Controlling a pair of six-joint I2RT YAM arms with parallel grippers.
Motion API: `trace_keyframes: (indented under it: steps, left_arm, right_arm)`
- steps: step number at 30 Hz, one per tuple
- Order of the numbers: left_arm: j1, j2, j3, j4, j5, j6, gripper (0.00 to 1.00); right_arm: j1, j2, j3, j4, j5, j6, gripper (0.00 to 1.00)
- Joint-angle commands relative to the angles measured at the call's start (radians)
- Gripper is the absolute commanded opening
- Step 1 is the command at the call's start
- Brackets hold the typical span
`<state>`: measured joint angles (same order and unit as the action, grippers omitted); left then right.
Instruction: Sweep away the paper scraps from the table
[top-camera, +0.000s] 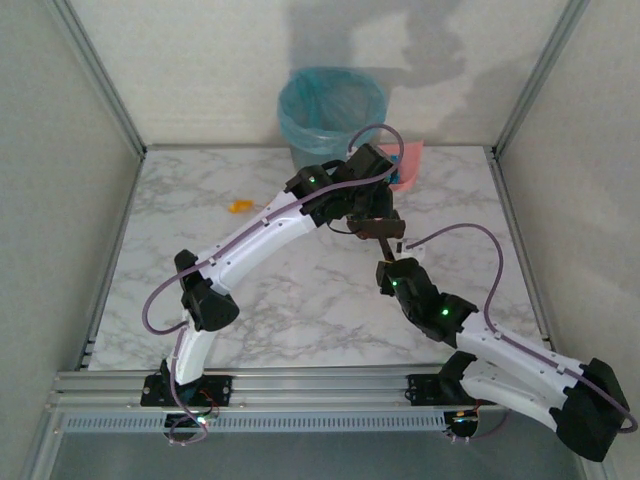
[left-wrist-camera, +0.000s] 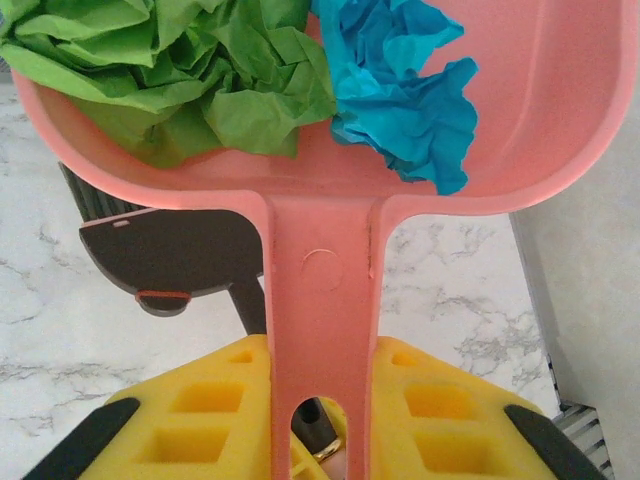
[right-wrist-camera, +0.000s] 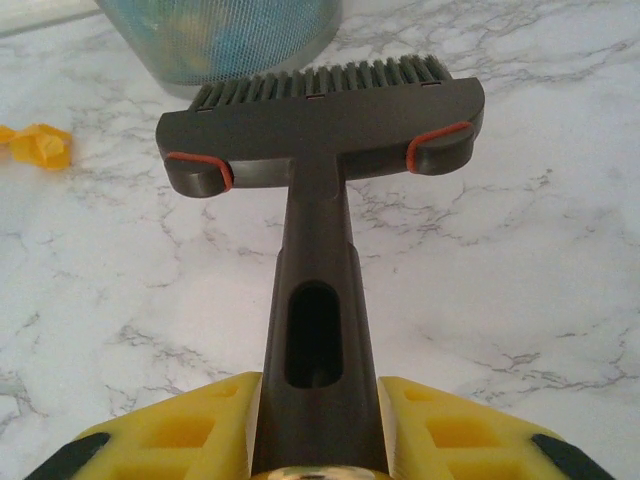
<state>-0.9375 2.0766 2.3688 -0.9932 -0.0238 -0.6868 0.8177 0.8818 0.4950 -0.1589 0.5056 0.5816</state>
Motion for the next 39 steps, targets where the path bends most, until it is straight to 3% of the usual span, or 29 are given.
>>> trace_keyframes:
  steps: [1,12,26,31,39]
  left_arm:
    - [-0.017,-0.032,0.013,-0.017,-0.04,0.023,0.0]
    - [-0.022,-0.041,0.055,0.011,-0.01,0.036,0.0]
    - [0.004,-0.062,0.089,0.002,-0.083,0.049,0.0]
    - [0.048,-0.068,0.089,0.02,-0.069,0.05,0.0]
    - [0.174,-0.075,0.093,0.11,0.06,0.063,0.0]
  right_arm:
    - [-0.006,-0.035,-0.025,0.083,0.042,0.026,0.0]
    - [-0.004,-0.006,-0.018,0.083,0.037,0.03,0.0]
    - [-0.005,0.001,-0.016,0.084,0.038,0.028,0.0]
    - [-0.005,0.005,-0.015,0.086,0.037,0.027,0.0]
    - [-0.005,0.02,-0.009,0.086,0.034,0.019,0.0]
